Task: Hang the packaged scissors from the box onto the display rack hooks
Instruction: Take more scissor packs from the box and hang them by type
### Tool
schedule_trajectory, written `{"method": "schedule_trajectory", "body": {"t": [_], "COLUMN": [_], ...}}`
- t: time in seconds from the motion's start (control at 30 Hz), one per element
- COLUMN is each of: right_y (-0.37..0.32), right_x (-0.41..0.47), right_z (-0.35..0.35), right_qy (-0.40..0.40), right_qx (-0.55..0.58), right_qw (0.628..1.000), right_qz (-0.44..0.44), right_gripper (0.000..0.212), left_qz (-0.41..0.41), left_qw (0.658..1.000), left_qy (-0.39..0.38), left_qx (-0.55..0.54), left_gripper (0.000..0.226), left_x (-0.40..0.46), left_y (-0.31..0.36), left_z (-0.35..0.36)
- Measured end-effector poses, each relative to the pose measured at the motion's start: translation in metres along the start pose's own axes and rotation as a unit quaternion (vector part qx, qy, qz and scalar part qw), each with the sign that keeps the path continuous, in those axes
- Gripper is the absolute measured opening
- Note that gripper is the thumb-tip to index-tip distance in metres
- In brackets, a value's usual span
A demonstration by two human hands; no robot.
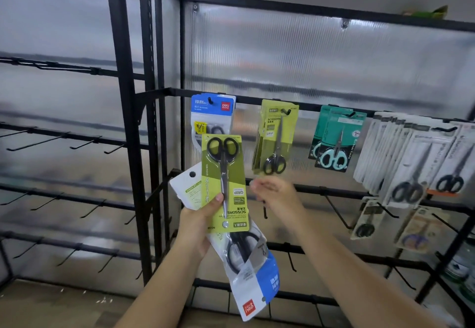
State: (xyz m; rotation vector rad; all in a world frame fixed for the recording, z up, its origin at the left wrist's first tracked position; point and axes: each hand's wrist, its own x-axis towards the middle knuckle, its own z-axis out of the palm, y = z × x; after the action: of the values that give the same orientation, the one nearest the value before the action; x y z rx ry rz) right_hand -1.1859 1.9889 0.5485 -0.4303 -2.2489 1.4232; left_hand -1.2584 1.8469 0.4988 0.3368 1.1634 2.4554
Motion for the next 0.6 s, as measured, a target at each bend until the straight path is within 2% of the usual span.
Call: {"method": "schedule_trajectory", "body": {"t": [0.03, 0.1, 0.2, 0.27, 0.4, 0.5, 0.6], "right_y": [-0.002, 0.001, 0.008, 0.011, 0.014, 0.020, 0.027], "right_x": [-0.005, -0.008, -0.009, -0.009, -0.014, -0.021, -0.025], "right_z": [0.006, 0.015, 0.022, 0.020, 0.013, 0.004, -0.002], "right_qy": [-0.040, -0.085, -0.037, 0.010, 0.087, 0.103, 0.092], "right_qx": [0.049, 0.107, 0.088, 0.126, 0.143, 0.151, 0.154], "right_qw": [0.998, 0.990, 0.995, 0.992, 0.986, 0.983, 0.984], "right_qz": [0.006, 0.015, 0.020, 0.025, 0.000, -0.010, -0.014], "right_gripper": [0.010, 0.016, 0.023, 0.022, 0.033, 0.039, 0.039], "left_qz": [-0.001, 0.003, 0.002, 0.002, 0.006, 0.024, 0.029], "left_qw": [1.000, 1.000, 0.999, 0.998, 0.999, 0.999, 0.999], "left_qy": [-0.005, -0.021, -0.044, -0.056, -0.032, -0.017, -0.001], "left_qx": [-0.003, -0.010, -0.016, -0.016, -0.004, -0.014, -0.014], "left_gripper": [0.027, 0.030, 0.031, 0.032, 0.022, 0.027, 0.015], "left_x": [-0.001, -0.002, -0.003, -0.003, -0.001, -0.001, 0.000], "left_y": [-0.002, -0.005, -0.007, -0.006, -0.007, -0.005, -0.003], "left_z": [0.002, 0.007, 0.011, 0.012, 0.008, 0.006, 0.008]}}
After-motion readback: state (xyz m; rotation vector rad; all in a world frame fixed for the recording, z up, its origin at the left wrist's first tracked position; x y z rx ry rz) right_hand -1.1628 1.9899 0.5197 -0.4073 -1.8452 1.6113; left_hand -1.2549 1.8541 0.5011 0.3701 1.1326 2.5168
